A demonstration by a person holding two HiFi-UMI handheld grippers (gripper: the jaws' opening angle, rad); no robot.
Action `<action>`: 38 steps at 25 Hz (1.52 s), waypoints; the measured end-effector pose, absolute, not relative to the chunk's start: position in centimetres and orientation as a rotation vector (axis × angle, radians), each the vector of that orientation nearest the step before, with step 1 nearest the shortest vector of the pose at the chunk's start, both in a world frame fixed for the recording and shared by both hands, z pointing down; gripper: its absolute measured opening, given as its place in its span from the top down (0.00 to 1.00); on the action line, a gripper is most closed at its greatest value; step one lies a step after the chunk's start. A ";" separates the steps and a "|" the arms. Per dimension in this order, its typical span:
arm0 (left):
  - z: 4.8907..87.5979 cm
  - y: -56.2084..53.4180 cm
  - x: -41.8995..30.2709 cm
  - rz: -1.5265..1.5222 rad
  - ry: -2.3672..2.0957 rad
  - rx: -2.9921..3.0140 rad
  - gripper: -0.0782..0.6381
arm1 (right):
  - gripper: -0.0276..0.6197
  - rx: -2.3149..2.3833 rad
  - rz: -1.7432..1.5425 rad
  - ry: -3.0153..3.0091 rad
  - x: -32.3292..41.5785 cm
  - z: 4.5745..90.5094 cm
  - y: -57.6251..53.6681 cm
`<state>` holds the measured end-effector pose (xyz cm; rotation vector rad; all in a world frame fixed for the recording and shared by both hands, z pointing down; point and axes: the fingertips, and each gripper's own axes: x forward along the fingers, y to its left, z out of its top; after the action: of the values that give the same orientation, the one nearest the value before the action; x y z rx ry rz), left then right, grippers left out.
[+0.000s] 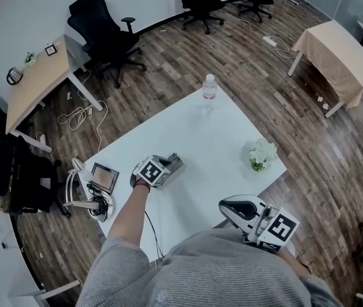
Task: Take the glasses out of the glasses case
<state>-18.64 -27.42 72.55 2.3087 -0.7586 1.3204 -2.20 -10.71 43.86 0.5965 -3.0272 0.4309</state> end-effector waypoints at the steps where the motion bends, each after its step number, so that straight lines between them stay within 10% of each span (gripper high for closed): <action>1: 72.0 -27.5 -18.5 1.305 -0.766 2.329 0.85 | 0.93 0.590 0.427 -3.030 -2.3 43.8 -10.6; 38: 51.6 -19.6 -14.9 0.424 -1.190 2.687 0.85 | 0.93 0.521 0.367 -3.033 -3.5 43.6 -8.2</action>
<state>-14.93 -19.64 51.63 2.6871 -1.1900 0.4239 -3.54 -8.23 43.61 0.5211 -3.0329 0.3668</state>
